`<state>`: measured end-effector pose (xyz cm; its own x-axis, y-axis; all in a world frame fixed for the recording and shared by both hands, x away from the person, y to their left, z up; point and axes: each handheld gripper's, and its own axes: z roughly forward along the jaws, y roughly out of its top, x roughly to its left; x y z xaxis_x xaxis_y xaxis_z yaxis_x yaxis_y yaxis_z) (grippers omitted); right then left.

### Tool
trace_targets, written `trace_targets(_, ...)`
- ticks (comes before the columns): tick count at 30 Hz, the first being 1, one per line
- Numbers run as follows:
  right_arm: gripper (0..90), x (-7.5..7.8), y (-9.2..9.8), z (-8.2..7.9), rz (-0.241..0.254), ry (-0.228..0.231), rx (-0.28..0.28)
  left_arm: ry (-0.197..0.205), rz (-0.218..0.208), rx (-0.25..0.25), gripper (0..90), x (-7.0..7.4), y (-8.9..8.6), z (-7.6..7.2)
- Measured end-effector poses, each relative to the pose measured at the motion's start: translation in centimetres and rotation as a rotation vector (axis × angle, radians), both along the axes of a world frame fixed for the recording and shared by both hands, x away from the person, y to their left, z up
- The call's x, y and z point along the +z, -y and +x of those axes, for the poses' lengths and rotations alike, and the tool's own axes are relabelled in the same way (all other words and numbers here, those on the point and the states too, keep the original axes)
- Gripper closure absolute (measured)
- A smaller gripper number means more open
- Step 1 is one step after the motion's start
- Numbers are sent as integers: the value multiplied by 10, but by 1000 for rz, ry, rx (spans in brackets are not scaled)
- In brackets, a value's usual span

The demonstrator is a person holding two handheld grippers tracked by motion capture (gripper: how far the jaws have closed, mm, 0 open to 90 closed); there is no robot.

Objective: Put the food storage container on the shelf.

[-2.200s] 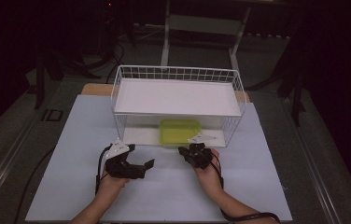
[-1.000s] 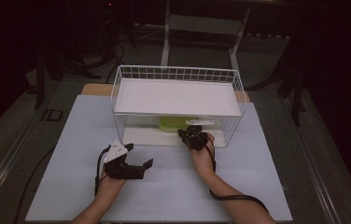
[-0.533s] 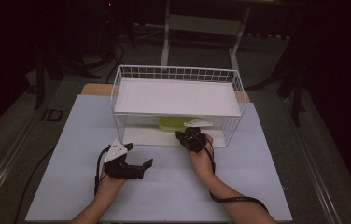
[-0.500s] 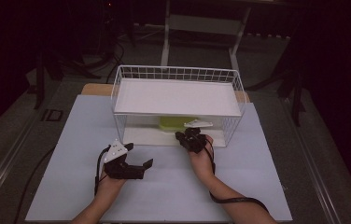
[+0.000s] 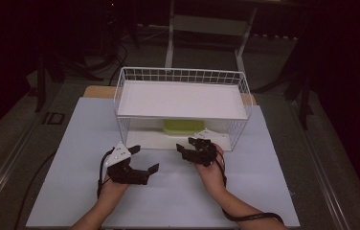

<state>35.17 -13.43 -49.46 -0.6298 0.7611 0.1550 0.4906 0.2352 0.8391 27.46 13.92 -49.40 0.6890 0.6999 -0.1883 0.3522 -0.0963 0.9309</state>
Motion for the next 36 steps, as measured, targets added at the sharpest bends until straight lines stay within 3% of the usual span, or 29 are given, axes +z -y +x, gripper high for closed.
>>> trace_targets(3,199,4,6,-5,23,15,27,0,12,-8,9,2,3,1)
trace_targets(7,139,10,15,-9,52,2,37,-1,9,-37,9,5,7,2)
trace_targets(9,143,13,20,-11,65,-1,43,6,2,-62,9,9,8,1)
trace_targets(11,144,16,26,-16,49,13,49,21,-2,-82,9,11,8,0)
trace_targets(16,147,20,41,-28,42,11,63,19,7,-118,9,14,10,-4)
trace_targets(27,146,30,63,-59,56,7,91,1,2,-142,10,18,6,-20)
trace_targets(36,146,31,74,-71,62,6,94,-20,12,-159,10,16,2,-32)
